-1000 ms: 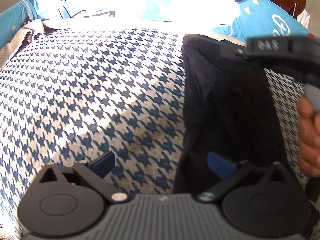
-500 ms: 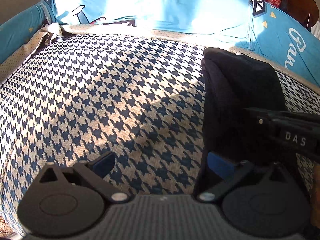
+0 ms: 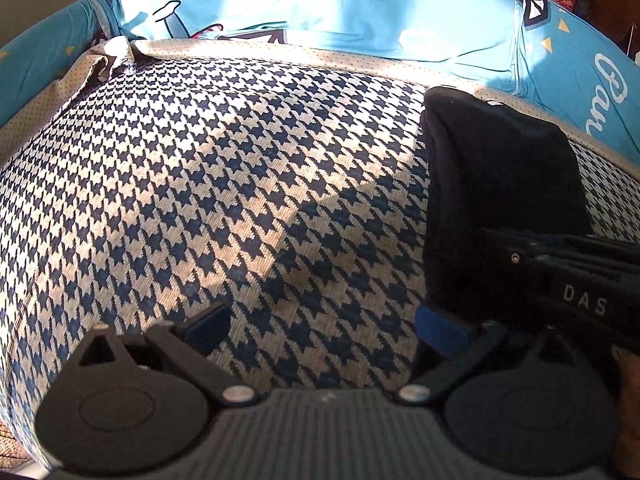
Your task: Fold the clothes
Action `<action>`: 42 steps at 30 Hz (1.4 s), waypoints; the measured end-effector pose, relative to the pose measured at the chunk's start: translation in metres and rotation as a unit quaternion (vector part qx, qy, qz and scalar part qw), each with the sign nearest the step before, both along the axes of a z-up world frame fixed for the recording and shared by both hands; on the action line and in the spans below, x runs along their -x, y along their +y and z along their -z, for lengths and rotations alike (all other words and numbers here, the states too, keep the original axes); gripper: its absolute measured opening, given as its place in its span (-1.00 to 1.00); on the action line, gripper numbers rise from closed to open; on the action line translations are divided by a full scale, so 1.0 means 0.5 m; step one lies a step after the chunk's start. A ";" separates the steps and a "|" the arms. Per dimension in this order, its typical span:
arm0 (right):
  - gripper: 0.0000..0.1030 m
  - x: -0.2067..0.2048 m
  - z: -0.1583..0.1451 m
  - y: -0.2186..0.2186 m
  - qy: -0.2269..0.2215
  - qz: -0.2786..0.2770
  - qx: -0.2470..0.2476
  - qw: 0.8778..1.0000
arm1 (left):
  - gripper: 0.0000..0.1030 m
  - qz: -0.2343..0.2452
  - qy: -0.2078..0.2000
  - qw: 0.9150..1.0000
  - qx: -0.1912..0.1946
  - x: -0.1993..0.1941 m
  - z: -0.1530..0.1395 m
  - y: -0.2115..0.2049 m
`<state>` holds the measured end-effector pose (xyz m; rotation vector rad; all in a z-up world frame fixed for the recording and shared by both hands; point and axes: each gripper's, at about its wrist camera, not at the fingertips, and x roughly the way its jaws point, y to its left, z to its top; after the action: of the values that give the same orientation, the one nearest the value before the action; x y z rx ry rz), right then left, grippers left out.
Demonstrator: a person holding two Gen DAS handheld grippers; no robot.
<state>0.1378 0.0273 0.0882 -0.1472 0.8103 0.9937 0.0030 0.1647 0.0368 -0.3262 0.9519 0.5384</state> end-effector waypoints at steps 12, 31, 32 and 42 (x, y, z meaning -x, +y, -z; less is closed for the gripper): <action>-0.40 0.068 -0.061 -0.126 -0.015 0.075 -0.010 0.997 | 1.00 0.038 0.004 0.999 -0.038 0.000 0.003 -0.040; -0.28 0.194 -0.062 -0.347 -0.011 0.210 0.012 0.978 | 1.00 0.103 -0.013 0.994 -0.043 0.089 0.016 -0.099; -0.28 0.202 -0.061 -0.358 -0.009 0.218 0.012 0.976 | 1.00 0.105 -0.013 0.994 -0.042 0.097 0.017 -0.103; -0.26 0.269 -0.043 -0.442 0.006 0.266 0.011 0.964 | 1.00 0.132 -0.018 0.990 -0.051 0.161 0.024 -0.146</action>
<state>0.0034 -0.1937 0.1097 0.0577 0.8138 0.4784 -0.0777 0.0918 0.0247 -0.1139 0.9115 0.3355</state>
